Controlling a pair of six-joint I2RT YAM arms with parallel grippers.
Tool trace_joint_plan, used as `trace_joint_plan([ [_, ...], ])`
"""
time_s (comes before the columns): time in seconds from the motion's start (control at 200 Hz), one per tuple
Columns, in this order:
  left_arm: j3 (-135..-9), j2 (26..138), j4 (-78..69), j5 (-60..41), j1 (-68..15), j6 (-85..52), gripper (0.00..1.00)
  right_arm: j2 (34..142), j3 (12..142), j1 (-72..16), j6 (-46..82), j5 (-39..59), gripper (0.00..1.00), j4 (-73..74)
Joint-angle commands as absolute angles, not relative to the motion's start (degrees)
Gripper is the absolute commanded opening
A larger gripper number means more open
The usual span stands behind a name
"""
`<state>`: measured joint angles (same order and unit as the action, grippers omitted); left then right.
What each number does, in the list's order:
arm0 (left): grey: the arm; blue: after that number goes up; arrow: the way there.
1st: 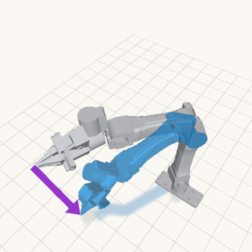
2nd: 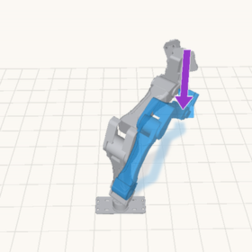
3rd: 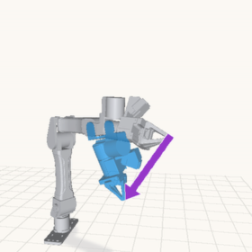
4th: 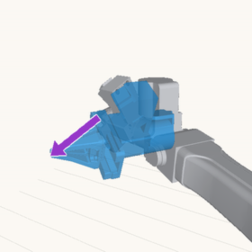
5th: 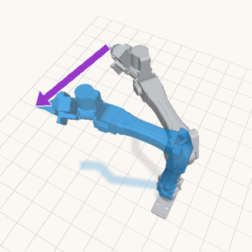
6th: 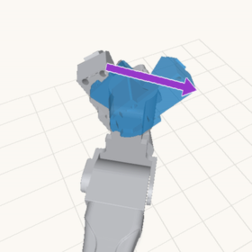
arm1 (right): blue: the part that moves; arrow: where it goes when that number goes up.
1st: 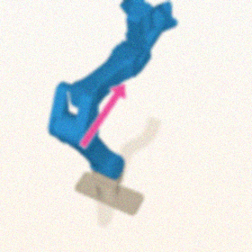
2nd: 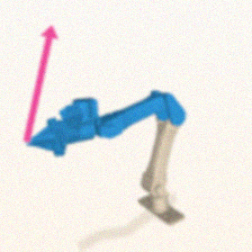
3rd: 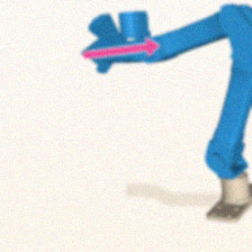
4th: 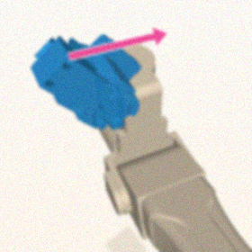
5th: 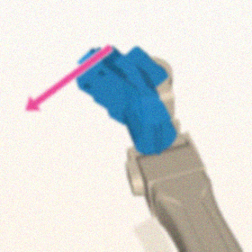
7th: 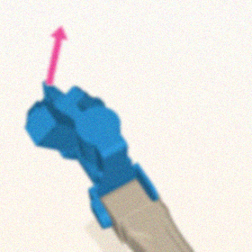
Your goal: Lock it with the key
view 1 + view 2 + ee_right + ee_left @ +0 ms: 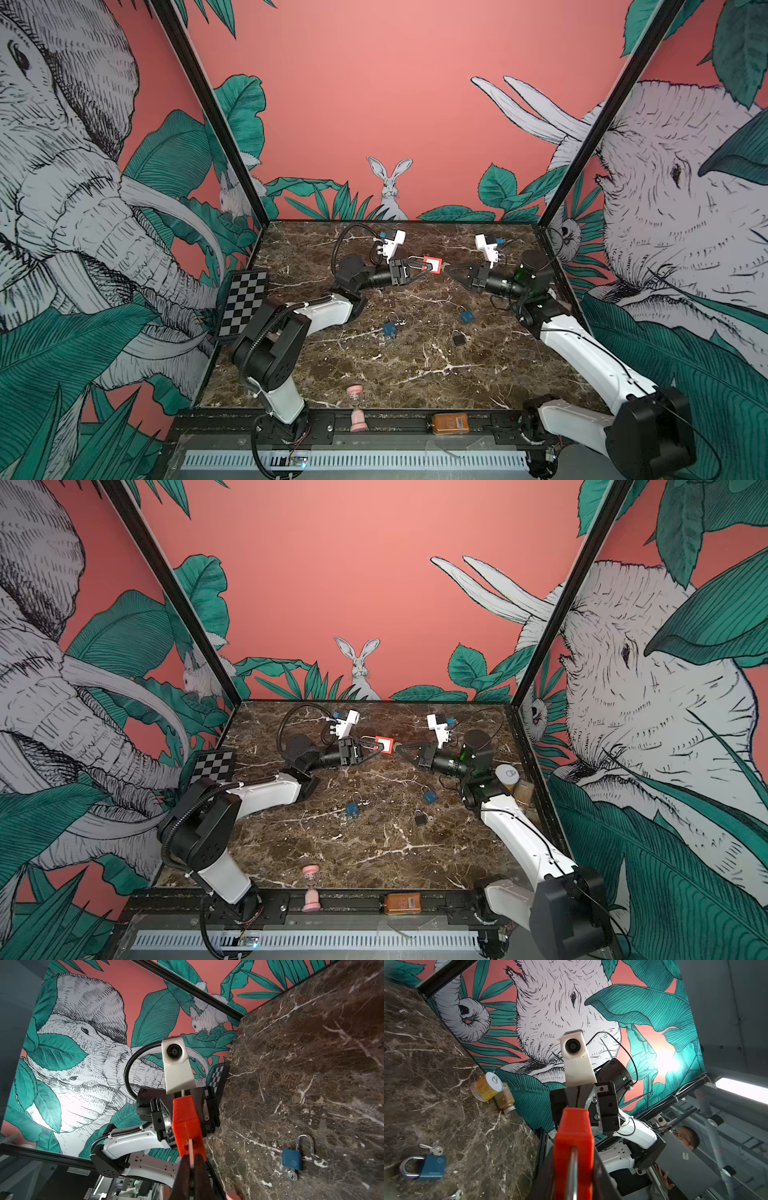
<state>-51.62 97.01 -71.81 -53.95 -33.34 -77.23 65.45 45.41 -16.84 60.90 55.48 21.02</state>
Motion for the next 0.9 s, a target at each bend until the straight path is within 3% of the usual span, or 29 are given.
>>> trace_joint_plan([
  [0.0, -54.04, 97.81, -80.34, -52.34, -32.78, -85.23, 0.0, 62.8, 46.48, -17.05, 53.11, 55.1, 0.0, 19.8],
  [0.5, -51.46, 96.51, -75.04, -53.71, -32.58, -80.43, 0.0, 65.08, 43.11, -16.39, 60.97, 55.87, 0.0, 36.08],
  [0.895, -49.31, 94.66, -71.22, -53.74, -30.81, -76.47, 0.0, 63.0, 40.65, -13.37, 63.46, 57.33, 0.0, 37.53],
])
